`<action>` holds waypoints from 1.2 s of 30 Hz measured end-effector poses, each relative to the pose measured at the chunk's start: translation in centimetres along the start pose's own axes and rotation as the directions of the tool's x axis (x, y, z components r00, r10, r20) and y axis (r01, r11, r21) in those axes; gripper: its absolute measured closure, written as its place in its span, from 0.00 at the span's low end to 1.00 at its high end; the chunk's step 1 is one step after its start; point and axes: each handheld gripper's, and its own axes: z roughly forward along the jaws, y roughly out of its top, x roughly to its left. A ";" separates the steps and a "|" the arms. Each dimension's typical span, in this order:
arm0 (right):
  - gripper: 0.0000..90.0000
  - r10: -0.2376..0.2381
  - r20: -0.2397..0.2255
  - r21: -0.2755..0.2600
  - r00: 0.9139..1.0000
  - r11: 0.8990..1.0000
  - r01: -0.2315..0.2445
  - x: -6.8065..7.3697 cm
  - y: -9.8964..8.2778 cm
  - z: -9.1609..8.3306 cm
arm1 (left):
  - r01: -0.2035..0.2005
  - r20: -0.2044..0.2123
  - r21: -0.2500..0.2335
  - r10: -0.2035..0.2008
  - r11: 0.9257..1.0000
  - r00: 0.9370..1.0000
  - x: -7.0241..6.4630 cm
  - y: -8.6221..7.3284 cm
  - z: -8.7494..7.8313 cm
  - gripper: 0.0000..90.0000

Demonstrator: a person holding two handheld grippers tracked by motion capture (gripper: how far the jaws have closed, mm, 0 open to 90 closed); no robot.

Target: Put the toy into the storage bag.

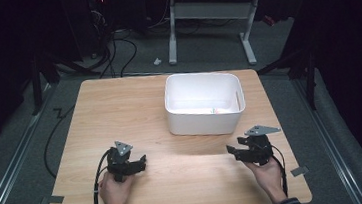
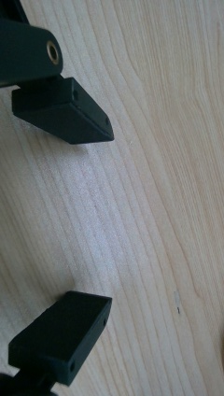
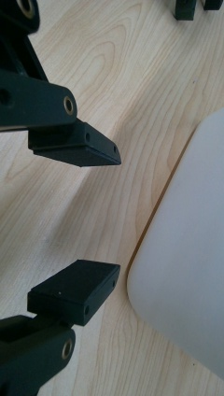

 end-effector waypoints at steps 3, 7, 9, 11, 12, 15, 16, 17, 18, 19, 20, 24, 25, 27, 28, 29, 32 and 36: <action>0.46 0.005 -0.002 0.022 1.000 1.000 -0.005 0.1 -0.3 1.0 | 0.000 0.000 0.000 0.000 1.000 1.000 0.0 0.0 0.0 0.19; 0.46 0.002 -0.005 0.033 1.000 0.999 -0.002 0.2 -0.5 1.6 | 0.000 0.000 0.000 0.000 1.000 1.000 0.0 0.0 0.0 0.19; 0.47 -0.003 -0.010 0.029 1.000 1.000 0.003 0.4 -0.5 1.9 | 0.000 0.000 0.000 0.000 1.000 1.000 0.0 0.0 0.0 0.19; 0.47 -0.012 -0.002 0.026 1.000 1.000 0.012 0.6 -0.6 2.4 | 0.000 0.000 0.000 0.000 1.000 1.000 0.0 0.0 0.0 0.19; 0.47 -0.012 -0.002 0.026 1.000 1.000 0.012 0.6 -0.6 2.4 | 0.000 0.000 0.000 0.000 1.000 1.000 0.0 0.0 0.0 0.19; 0.48 -0.009 -0.005 0.037 1.000 0.999 0.009 0.6 -0.9 3.0 | 0.000 0.000 0.000 0.000 1.000 1.000 0.0 0.0 0.0 0.19; 0.48 -0.009 -0.004 0.043 1.000 0.999 0.009 0.6 -1.0 3.2 | 0.000 0.000 0.000 0.000 1.000 1.000 0.0 0.0 0.0 0.19; 0.48 -0.005 -0.004 0.044 1.000 0.999 0.005 0.6 -1.1 3.4 | 0.000 0.000 0.000 0.000 1.000 1.000 0.0 0.0 0.0 0.19; 0.48 -0.008 -0.003 0.046 1.000 0.999 0.008 0.5 -1.2 3.5 | 0.000 0.000 0.000 0.000 1.000 1.000 0.0 0.0 0.0 0.19; 0.48 -0.003 -0.003 0.052 1.000 0.999 0.003 0.5 -1.4 3.7 | 0.000 0.000 0.000 0.000 1.000 1.000 0.0 0.0 0.0 0.19; 0.48 -0.003 -0.003 0.052 1.000 0.999 0.003 0.5 -1.4 3.7 | 0.000 0.000 0.000 0.000 1.000 1.000 0.0 0.0 0.0 0.19; 0.48 -0.007 0.024 0.038 1.000 0.999 0.006 0.6 -1.8 4.1 | 0.000 -0.001 0.000 0.000 1.000 1.000 0.0 0.0 0.0 0.19; 0.48 -0.007 0.024 0.038 1.000 0.999 0.006 0.6 -1.8 4.1 | 0.000 -0.001 0.000 0.000 1.000 1.000 0.0 0.0 0.0 0.19; 0.45 -0.008 0.045 0.045 0.999 0.999 0.006 0.4 -1.9 4.5 | 0.000 -0.001 -0.001 0.000 1.000 1.000 0.0 0.0 0.0 0.19; 0.45 -0.012 0.046 0.044 0.999 0.999 0.010 0.4 -2.0 4.6 | 0.000 0.000 0.000 0.000 1.000 1.000 0.0 0.0 0.0 0.19; 0.45 -0.012 0.046 0.044 0.999 0.999 0.010 0.4 -2.0 4.6 | 0.000 0.000 0.000 0.000 1.000 1.000 0.0 0.0 0.0 0.19; 0.44 -0.006 0.054 0.051 0.998 0.999 0.004 0.3 -2.4 5.0 | 0.000 0.000 0.000 0.000 1.000 1.000 0.0 0.0 0.0 0.19; 0.42 -0.058 0.093 0.009 0.994 0.998 0.057 0.7 -3.0 5.4 | 0.000 -0.001 0.000 0.000 1.000 1.000 0.0 0.0 0.0 0.19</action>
